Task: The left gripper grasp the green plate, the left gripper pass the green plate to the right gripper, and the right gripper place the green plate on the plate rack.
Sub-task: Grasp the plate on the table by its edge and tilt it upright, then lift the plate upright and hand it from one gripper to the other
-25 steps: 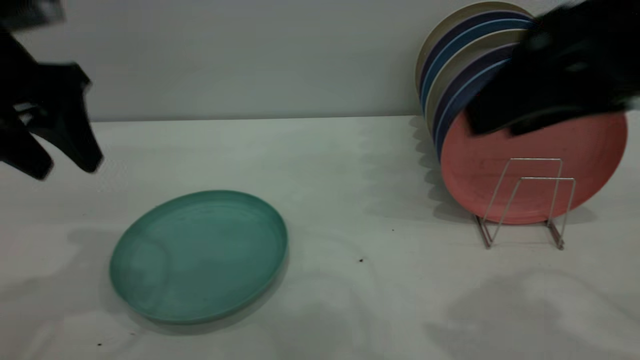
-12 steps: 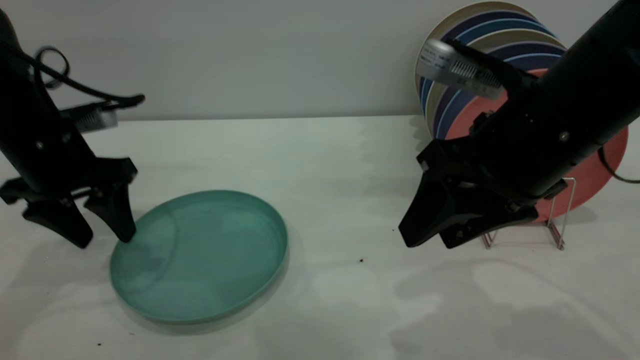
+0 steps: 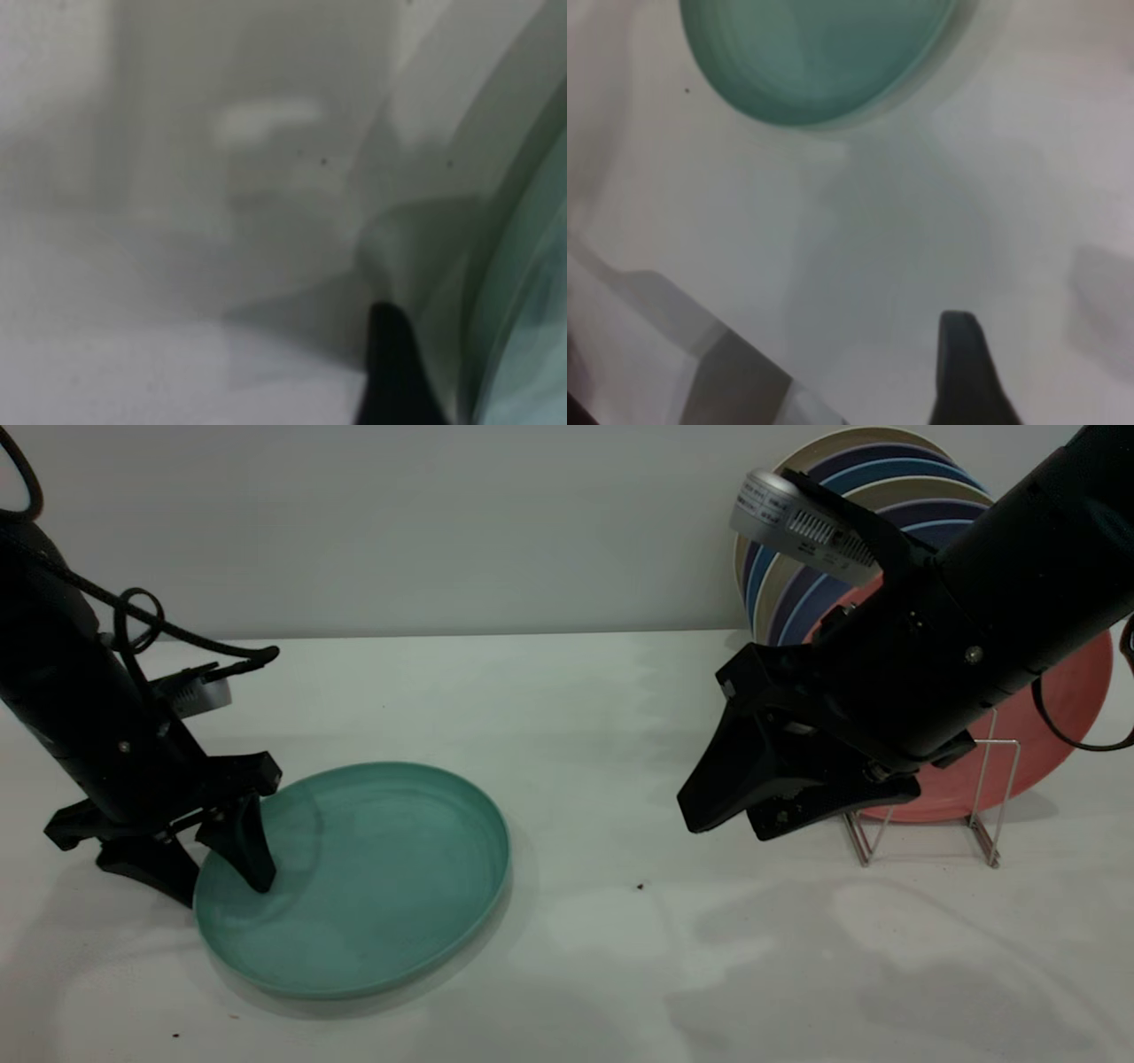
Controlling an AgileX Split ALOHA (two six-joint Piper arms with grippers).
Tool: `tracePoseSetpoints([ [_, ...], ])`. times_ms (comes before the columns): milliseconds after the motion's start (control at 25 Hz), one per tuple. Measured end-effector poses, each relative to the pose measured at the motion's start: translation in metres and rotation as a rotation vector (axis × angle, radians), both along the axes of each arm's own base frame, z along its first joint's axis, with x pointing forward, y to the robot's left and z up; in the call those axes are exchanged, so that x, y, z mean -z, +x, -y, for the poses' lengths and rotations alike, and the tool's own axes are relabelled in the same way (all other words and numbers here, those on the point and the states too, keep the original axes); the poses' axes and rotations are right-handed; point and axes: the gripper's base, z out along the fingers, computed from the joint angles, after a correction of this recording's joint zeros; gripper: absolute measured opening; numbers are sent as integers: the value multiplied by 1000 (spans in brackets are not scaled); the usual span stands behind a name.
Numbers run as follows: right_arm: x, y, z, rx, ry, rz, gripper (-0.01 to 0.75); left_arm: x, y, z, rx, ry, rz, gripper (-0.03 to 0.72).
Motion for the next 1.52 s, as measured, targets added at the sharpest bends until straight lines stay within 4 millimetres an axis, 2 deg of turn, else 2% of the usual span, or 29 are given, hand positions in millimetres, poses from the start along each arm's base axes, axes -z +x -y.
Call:
tracePoseSetpoints([
  [120,0,0,0,6,5,0,479,2,0,1,3,-13,5,379],
  [320,0,2,0,19,-1,11,479,4,0,2,7,-20,1,89],
  [360,0,2,1,23,-2,13,479,3,0,2,10,-24,-2,72],
  [520,-4,9,2,46,12,17,479,-11,-1,4,84,-46,15,41],
  [760,-2,43,11,49,99,-40,479,-61,-2,14,263,-146,107,18],
  [880,4,58,6,22,160,-91,479,-78,-3,22,316,-239,155,18],
  [1120,16,68,-5,-5,277,-184,479,-85,-2,33,312,-347,196,18],
  [1520,17,68,-4,-22,271,-185,478,-84,-6,61,416,-336,210,18],
])
